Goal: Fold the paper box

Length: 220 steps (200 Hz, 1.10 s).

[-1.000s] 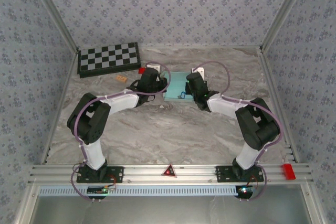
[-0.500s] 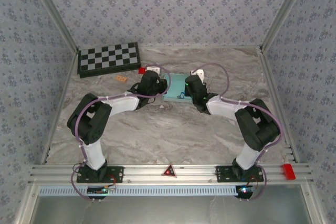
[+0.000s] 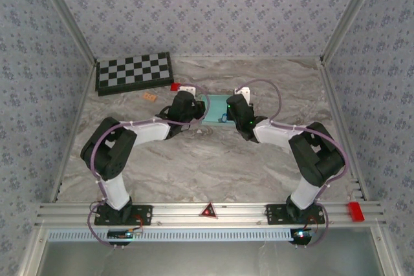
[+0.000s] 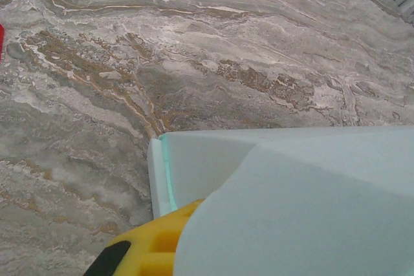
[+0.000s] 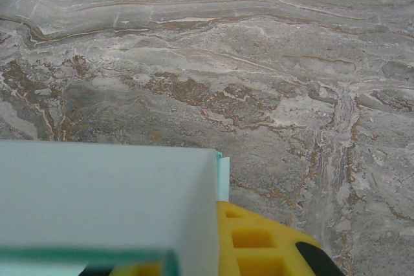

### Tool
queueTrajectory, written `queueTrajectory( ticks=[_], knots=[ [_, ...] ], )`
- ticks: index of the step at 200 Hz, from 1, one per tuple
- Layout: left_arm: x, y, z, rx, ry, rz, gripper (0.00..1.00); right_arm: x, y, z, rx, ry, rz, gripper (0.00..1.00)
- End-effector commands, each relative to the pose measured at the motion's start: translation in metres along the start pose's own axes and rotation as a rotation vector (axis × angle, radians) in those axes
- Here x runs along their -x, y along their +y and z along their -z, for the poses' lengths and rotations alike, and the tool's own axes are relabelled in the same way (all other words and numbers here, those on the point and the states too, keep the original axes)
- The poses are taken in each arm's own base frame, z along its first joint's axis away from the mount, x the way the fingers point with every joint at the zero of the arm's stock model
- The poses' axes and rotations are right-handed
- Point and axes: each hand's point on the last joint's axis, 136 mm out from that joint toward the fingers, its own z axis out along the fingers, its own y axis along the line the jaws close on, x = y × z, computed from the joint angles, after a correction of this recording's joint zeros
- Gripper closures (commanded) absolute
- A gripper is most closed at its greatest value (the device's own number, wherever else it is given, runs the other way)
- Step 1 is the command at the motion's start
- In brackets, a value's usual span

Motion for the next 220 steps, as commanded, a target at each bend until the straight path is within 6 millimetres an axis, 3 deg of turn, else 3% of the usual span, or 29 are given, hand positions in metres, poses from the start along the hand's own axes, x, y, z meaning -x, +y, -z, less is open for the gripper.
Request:
queueTrajectory(
  ticks=[1,220],
  knots=[
    [-0.017,0.009,0.003,0.029,0.051,0.027,0.92,-0.012,-0.01,0.001,-0.047,0.028,-0.016,0.9],
    [-0.029,0.013,0.004,0.035,0.071,0.023,0.91,-0.031,-0.011,0.001,-0.06,0.058,-0.032,0.89]
  ],
)
